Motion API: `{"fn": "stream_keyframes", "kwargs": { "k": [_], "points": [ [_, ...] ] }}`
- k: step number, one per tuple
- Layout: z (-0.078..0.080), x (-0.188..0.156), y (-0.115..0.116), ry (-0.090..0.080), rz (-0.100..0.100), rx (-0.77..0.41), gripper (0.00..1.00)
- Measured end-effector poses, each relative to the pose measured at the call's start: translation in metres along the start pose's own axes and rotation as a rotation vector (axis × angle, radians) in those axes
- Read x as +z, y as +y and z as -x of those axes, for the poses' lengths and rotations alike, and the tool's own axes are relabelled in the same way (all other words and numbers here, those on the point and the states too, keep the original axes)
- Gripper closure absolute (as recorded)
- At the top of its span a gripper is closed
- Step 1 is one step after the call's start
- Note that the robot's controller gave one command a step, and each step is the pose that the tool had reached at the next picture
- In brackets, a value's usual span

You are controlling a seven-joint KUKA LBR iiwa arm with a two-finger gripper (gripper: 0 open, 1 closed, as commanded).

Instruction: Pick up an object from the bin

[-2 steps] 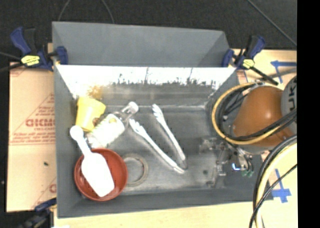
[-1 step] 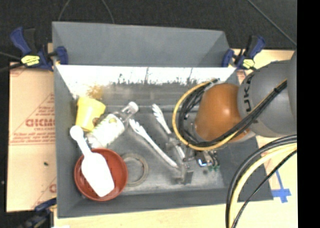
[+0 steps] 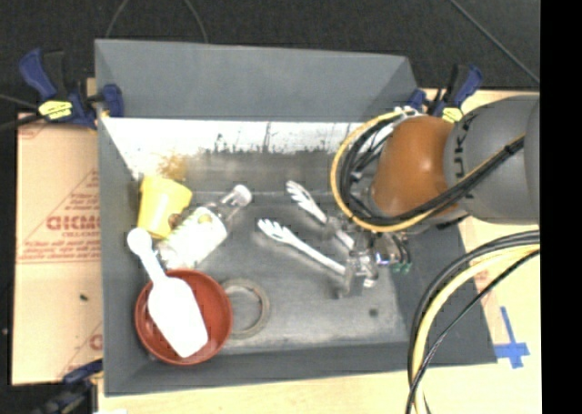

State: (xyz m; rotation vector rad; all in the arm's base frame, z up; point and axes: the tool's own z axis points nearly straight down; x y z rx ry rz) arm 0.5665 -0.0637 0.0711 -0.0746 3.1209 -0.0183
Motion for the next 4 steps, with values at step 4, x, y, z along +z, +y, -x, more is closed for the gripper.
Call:
{"fn": "stream_keyframes", "kwargs": {
  "k": [4],
  "points": [
    [0.0,0.0,0.016,-0.007,0.001,-0.028,0.0]
  ]
}}
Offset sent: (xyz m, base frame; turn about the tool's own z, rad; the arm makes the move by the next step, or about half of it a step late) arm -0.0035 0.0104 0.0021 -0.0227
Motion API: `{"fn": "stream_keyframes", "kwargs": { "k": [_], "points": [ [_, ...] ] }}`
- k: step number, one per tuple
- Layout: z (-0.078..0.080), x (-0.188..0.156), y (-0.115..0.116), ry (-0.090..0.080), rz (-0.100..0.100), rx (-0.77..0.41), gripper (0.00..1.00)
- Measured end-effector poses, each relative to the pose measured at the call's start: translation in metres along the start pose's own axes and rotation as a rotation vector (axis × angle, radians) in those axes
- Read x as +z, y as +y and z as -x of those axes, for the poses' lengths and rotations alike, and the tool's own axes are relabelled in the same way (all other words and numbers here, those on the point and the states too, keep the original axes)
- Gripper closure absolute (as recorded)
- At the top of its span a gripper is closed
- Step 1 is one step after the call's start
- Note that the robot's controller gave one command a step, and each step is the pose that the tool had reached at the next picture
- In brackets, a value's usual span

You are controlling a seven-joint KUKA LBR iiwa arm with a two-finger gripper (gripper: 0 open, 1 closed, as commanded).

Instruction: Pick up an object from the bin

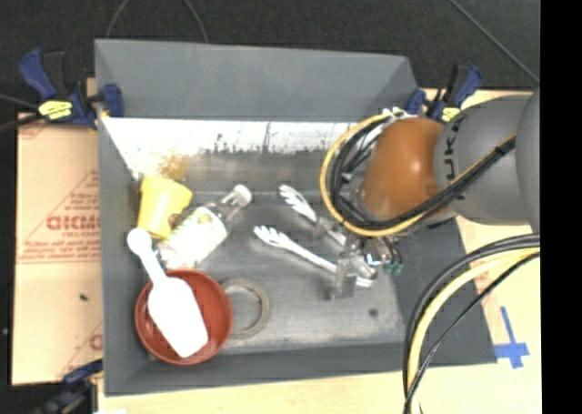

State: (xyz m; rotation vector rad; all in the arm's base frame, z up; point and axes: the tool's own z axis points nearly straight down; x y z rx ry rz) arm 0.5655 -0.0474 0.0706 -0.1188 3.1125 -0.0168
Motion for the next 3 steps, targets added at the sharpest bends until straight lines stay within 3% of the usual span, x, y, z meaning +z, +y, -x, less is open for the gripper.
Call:
{"fn": "stream_keyframes", "kwargs": {
  "k": [1,2,3],
  "points": [
    [-0.014,-0.011,0.016,0.005,0.008,-0.026,1.0],
    [-0.014,-0.011,0.016,0.005,0.008,-0.026,1.0],
    [0.002,-0.008,0.01,0.008,0.009,-0.036,1.0]
  ]
}}
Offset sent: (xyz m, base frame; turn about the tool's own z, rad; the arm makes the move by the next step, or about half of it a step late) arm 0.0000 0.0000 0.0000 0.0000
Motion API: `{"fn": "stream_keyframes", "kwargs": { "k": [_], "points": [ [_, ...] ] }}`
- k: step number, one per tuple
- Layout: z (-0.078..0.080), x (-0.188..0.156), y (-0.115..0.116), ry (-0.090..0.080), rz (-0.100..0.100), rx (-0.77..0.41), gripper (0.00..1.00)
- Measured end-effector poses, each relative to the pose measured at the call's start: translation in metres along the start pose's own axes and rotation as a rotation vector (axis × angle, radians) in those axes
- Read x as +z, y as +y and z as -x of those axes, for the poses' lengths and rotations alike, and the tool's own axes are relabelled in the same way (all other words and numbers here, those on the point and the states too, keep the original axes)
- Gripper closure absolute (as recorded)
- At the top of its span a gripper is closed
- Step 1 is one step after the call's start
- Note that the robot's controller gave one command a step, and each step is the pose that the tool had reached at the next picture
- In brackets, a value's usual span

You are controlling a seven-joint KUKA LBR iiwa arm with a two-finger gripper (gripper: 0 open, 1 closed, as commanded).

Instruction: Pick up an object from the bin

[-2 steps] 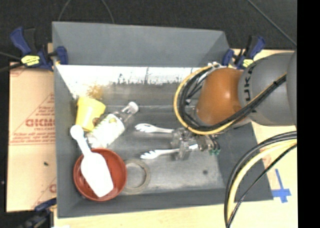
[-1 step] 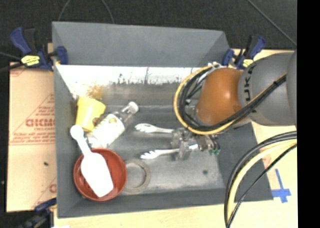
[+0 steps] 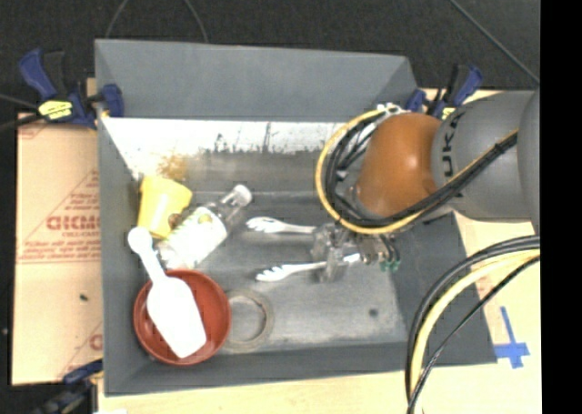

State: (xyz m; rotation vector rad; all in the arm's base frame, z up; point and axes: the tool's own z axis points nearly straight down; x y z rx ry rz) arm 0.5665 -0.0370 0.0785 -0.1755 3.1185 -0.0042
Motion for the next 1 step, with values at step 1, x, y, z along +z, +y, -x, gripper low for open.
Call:
{"fn": "stream_keyframes", "kwargs": {
  "k": [1],
  "points": [
    [-0.042,-0.0743,0.0007,-0.001,0.0,-0.16,1.0]
  ]
}}
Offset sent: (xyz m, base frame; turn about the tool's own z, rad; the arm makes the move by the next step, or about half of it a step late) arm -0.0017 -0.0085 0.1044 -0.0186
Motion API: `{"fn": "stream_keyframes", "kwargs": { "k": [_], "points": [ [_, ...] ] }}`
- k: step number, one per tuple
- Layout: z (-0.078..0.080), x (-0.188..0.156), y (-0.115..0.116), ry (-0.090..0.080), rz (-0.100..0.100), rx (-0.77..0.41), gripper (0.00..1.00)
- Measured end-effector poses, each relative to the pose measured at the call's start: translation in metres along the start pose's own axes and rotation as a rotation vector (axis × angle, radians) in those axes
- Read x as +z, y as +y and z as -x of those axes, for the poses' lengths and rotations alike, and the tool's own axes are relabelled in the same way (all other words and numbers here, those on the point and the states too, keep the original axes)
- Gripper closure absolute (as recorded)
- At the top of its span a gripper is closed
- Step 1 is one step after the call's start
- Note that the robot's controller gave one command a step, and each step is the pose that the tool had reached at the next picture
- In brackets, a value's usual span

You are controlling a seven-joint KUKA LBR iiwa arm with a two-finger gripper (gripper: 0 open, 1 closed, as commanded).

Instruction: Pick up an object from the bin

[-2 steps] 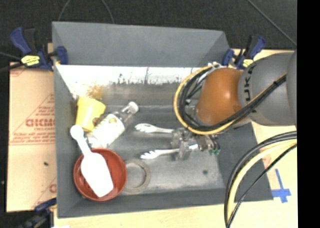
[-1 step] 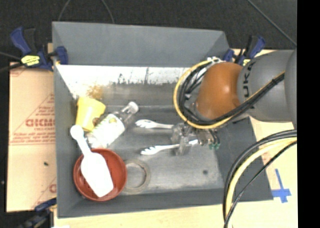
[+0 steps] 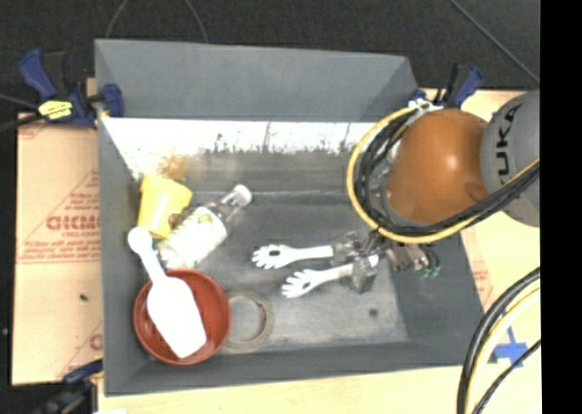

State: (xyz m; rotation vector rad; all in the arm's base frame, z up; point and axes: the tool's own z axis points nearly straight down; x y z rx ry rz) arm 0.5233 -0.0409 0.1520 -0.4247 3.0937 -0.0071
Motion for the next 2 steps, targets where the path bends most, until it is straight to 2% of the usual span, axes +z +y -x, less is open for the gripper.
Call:
{"fn": "stream_keyframes", "kwargs": {
  "k": [1,2],
  "points": [
    [0.041,-0.031,-0.017,-0.007,-0.002,0.141,1.0],
    [0.025,-0.17,-0.023,0.002,0.0,0.089,1.0]
  ]
}}
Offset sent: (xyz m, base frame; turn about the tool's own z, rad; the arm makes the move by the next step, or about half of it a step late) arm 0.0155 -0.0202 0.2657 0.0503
